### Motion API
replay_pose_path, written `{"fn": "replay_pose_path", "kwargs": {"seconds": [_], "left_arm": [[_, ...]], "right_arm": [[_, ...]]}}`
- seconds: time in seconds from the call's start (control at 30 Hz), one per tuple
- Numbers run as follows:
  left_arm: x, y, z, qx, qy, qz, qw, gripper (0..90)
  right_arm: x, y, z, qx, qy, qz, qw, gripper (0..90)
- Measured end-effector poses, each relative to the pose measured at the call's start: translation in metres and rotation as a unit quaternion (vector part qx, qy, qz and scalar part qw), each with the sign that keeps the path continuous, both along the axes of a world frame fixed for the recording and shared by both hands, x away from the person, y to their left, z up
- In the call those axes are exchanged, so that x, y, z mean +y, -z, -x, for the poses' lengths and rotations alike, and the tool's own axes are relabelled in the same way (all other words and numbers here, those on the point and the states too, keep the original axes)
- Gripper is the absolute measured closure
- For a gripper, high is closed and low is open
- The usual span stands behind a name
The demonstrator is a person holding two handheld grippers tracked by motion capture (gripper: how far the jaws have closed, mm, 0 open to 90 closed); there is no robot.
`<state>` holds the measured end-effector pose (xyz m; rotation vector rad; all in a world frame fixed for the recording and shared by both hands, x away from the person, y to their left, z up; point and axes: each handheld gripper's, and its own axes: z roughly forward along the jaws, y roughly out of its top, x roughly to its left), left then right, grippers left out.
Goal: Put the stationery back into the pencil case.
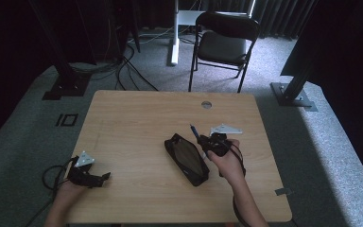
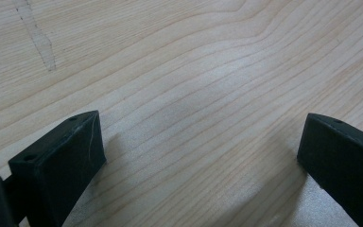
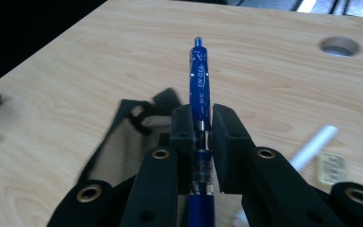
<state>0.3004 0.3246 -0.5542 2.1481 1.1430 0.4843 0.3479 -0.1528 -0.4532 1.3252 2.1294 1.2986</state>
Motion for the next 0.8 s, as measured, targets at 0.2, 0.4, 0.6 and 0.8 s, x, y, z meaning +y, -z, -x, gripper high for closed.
{"fn": "replay_pose_path", "kwargs": {"seconds": [0.2,0.4,0.6,0.8], "left_arm": [[0.0,0.0,0.0,0.0,0.0,0.0,1.0,1.6],[0.0,0.0,0.0,0.0,0.0,0.0,1.0,1.6],[0.0,0.0,0.0,0.0,0.0,0.0,1.0,1.6],[0.0,0.0,0.0,0.0,0.0,-0.001,1.0,1.6]], "right_arm": [[0.025,0.004,0.001,0.013,-0.029,0.011,0.9994,79.4],[0.046,0.017,-0.001,0.029,-0.045,0.044,0.9976,79.4],[0.062,0.036,-0.007,0.059,-0.045,0.091,0.9931,79.4],[0.074,0.046,-0.009,0.077,-0.044,0.127,0.9879,79.4]]}}
